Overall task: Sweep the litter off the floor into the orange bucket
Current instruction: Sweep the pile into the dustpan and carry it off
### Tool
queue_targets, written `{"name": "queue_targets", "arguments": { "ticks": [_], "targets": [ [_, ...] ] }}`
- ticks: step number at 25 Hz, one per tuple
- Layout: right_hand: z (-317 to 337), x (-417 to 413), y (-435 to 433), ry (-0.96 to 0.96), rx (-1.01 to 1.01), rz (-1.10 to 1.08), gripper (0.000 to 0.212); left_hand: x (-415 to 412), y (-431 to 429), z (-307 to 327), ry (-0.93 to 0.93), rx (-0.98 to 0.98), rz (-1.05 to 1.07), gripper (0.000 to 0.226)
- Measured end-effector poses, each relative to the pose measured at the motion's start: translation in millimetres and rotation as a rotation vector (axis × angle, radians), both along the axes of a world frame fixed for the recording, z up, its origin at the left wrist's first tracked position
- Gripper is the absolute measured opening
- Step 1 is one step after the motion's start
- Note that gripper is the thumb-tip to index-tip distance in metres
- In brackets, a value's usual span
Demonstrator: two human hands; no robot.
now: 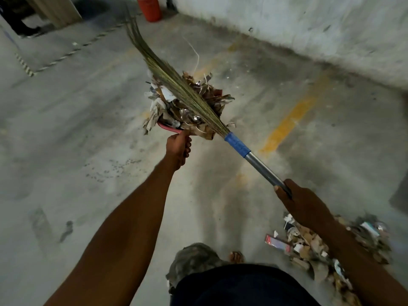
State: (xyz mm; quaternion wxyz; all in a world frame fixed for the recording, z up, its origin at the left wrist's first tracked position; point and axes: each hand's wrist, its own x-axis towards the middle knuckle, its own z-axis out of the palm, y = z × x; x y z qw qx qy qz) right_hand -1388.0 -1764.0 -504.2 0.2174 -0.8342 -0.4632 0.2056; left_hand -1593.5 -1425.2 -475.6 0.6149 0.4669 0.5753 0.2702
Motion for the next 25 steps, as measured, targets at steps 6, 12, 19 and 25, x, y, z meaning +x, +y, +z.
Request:
{"name": "queue_targets", "arguments": {
  "ticks": [6, 12, 19, 25],
  "targets": [
    [7.6, 50.9, 144.1, -0.014, -0.019, 0.034, 0.033, 36.8, 135.5, 5.9, 0.005, -0.002, 0.027, 0.029],
    [6.4, 94.5, 307.7, -0.007, -0.005, 0.048, 0.037, 84.6, 300.7, 5.6, -0.025, 0.005, 0.024, 0.029],
    [20.7, 165.5, 494.8, -0.069, -0.027, 0.036, 0.035, 156.6, 490.3, 15.1, -0.042, -0.004, 0.015, 0.029],
    [6.7, 250.6, 673.9, -0.097, -0.069, 0.081, 0.034, 227.5, 658.8, 0.8, -0.04, -0.007, 0.044, 0.029]
  ]
}}
